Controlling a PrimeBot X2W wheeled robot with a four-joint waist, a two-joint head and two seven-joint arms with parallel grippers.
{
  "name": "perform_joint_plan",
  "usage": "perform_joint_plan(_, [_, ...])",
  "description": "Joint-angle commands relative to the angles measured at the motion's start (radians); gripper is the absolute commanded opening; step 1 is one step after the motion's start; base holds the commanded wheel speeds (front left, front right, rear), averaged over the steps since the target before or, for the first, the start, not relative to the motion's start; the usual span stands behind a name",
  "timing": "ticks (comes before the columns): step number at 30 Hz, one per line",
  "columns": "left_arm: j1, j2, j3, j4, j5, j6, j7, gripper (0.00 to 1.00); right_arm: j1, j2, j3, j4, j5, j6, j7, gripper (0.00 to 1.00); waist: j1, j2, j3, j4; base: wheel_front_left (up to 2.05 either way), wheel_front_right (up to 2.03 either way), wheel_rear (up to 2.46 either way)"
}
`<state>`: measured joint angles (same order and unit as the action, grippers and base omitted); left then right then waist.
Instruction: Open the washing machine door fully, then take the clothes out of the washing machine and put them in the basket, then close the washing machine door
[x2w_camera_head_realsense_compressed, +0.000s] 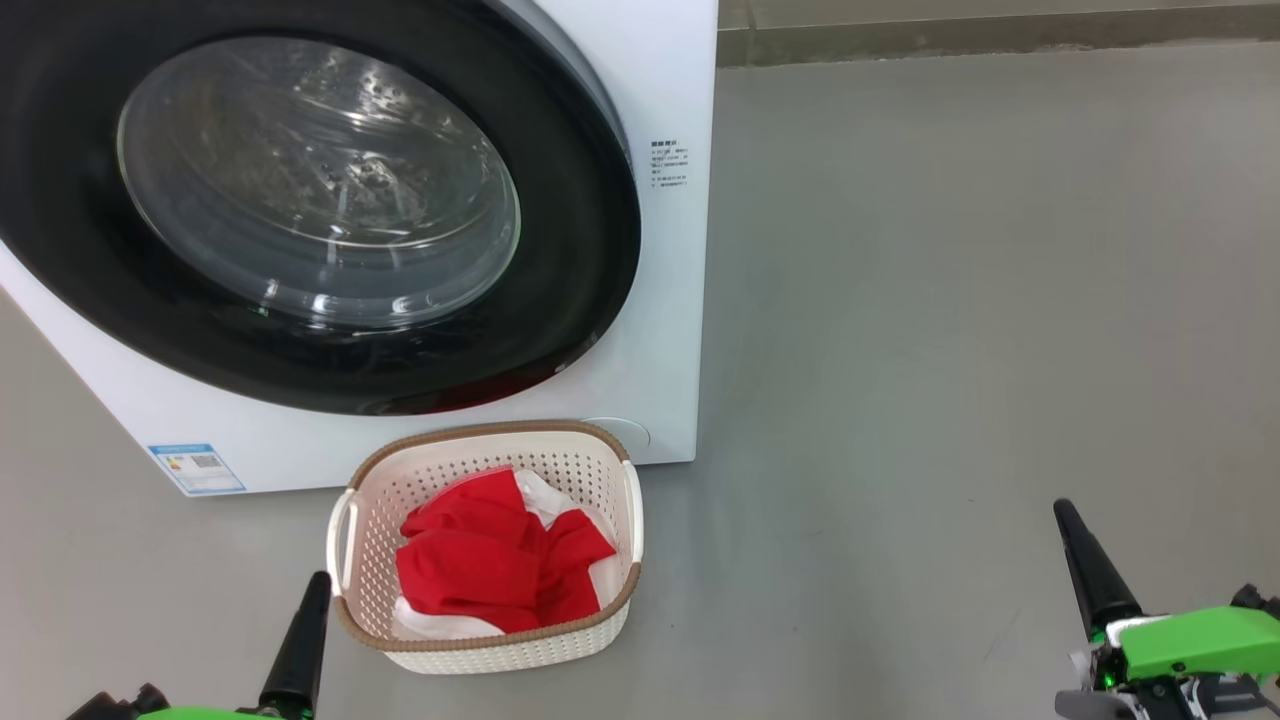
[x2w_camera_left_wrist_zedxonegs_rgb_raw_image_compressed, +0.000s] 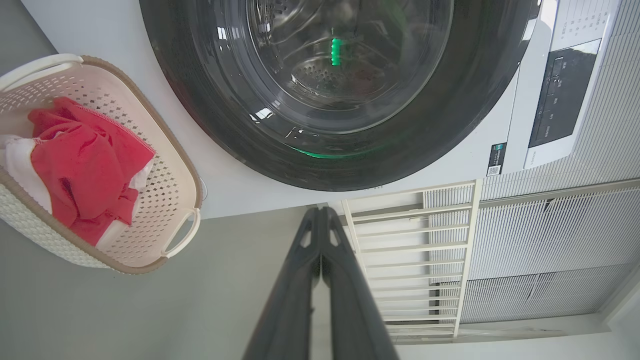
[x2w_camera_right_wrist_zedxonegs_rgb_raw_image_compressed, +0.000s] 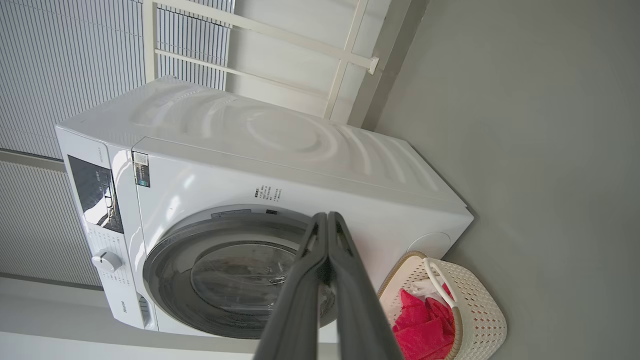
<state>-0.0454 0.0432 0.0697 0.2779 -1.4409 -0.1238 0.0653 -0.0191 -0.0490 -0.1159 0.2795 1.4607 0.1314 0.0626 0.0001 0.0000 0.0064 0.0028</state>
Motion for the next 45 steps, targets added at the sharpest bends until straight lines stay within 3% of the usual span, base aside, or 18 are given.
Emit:
perform_joint_plan(1, [-0.044, 0.009, 0.034, -0.028, -0.024, -0.006, 0.01, 0.0, -0.056, -0.007, 0.013, -0.031, 0.025, -0.001, 0.007, 0.0, -0.0001, 0.0, 0.0, 0.0, 0.0, 0.0, 0.0])
perform_joint_plan(15, [-0.063, 0.007, 0.045, -0.033, -0.167, -0.007, 0.048, 0.0, -0.088, -0.005, 0.006, -0.035, 0.151, -0.001, 0.048, 0.0, -0.0001, 0.0, -0.003, -0.003, 0.0, 0.0, 0.0])
perform_joint_plan(45, [-0.063, 0.007, 0.044, -0.033, -0.167, -0.007, 0.048, 0.0, -0.089, -0.003, 0.004, -0.035, 0.15, -0.001, 0.049, 0.0, -0.0001, 0.0, -0.003, -0.003, 0.0, 0.0, 0.0])
